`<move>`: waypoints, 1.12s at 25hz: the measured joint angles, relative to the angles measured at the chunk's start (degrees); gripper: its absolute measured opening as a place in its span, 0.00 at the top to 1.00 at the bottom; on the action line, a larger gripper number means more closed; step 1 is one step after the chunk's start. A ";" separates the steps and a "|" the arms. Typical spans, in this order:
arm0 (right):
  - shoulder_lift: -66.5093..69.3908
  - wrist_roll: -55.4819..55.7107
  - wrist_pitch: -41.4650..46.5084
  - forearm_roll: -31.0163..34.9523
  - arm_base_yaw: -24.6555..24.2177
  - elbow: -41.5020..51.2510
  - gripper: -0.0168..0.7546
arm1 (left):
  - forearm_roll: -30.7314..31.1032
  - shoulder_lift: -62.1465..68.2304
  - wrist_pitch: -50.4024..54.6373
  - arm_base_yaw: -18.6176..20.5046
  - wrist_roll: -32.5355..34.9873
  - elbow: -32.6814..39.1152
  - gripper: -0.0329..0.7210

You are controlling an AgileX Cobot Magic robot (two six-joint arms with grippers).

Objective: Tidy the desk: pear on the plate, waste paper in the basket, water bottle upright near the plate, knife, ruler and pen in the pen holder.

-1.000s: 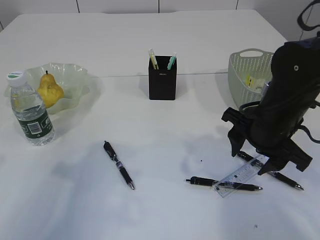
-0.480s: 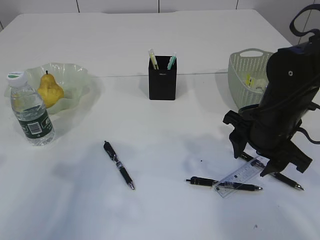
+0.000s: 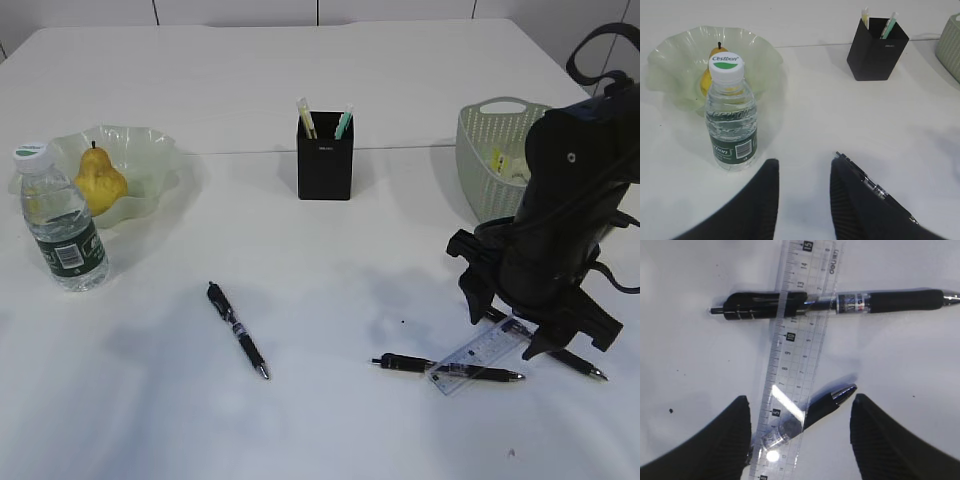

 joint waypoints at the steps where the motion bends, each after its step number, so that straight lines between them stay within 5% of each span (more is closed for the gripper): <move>1: 0.11 0.00 -0.08 -0.10 0.00 0.00 0.34 | 0.00 0.00 0.00 0.00 0.00 0.00 0.64; 28: 1.39 3.32 -2.85 -2.27 0.00 0.00 0.34 | -0.10 0.00 1.02 0.00 0.00 0.00 0.64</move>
